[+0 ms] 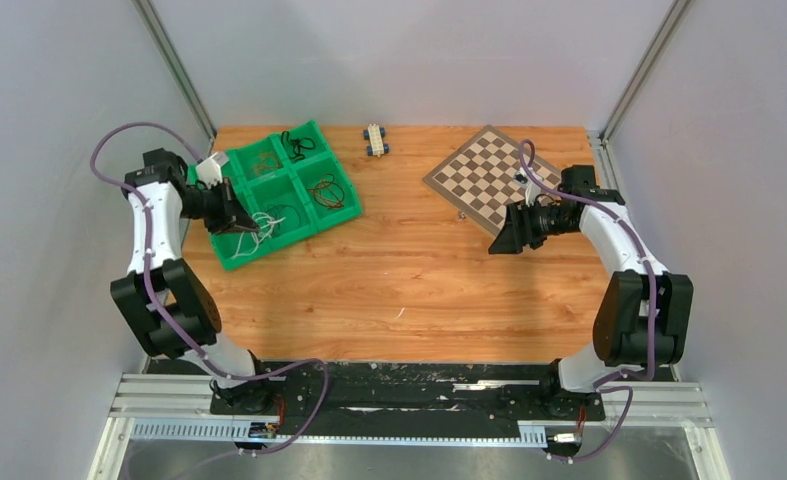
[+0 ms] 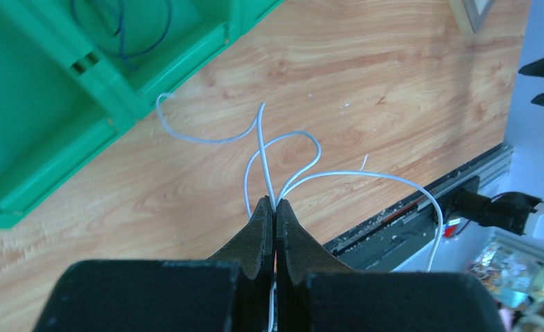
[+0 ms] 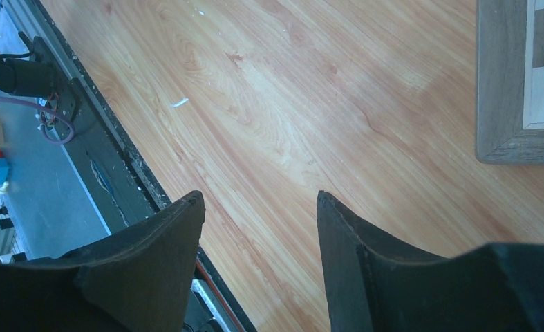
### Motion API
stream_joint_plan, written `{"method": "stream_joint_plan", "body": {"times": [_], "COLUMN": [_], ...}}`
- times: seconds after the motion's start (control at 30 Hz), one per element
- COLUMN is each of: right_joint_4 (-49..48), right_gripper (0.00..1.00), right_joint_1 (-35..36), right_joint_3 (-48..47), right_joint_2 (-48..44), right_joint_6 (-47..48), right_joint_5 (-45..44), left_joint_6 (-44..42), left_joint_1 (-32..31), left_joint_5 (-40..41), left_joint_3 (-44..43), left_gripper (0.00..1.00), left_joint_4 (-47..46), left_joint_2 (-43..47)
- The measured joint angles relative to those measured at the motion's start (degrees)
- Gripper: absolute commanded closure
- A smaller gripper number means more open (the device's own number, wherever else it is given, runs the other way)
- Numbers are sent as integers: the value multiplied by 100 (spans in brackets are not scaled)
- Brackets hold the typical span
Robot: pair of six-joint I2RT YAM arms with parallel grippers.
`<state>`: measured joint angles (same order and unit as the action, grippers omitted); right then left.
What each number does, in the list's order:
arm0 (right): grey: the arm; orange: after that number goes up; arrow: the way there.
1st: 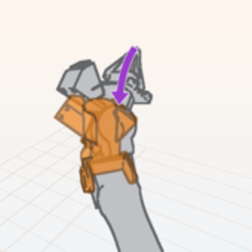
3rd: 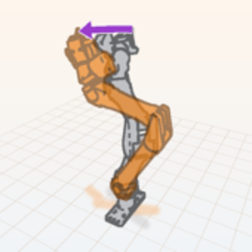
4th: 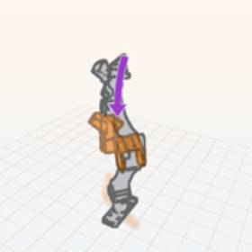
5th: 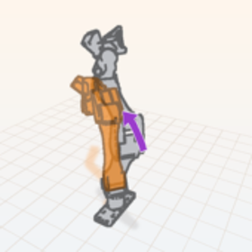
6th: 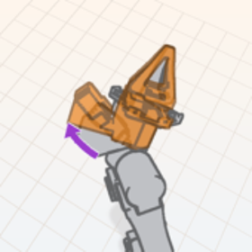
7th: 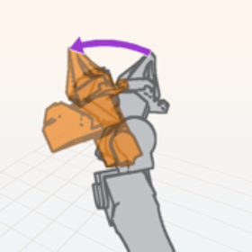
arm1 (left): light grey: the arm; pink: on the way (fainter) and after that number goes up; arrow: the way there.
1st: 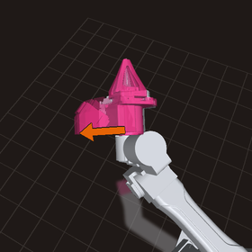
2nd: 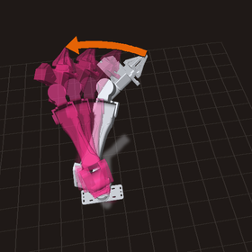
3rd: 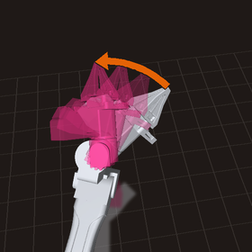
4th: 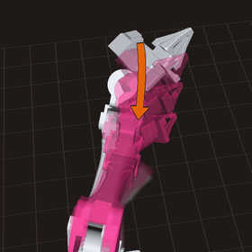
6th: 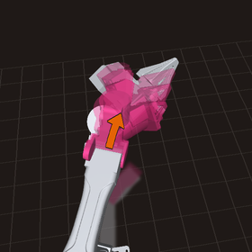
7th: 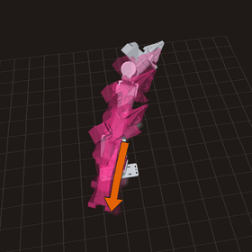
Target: Untangle the cables
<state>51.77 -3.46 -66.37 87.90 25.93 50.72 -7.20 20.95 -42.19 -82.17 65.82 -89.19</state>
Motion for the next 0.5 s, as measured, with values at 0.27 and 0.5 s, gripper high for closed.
{"method": "stream_joint_plan", "body": {"times": [0.27, 0.5], "right_joint_4": [-22, -33], "right_gripper": [40, 40], "right_joint_1": [0, 0], "right_joint_3": [2, 168], "right_joint_2": [20, 17], "right_joint_6": [-63, -83], "right_joint_5": [-17, -90], "left_joint_6": [129, 444], "left_joint_1": [590, 717], "left_joint_5": [295, 507], "left_joint_3": [-688, -1084], "left_gripper": [100, 100], "left_joint_4": [369, 179], "left_joint_2": [-1130, -1512]}}
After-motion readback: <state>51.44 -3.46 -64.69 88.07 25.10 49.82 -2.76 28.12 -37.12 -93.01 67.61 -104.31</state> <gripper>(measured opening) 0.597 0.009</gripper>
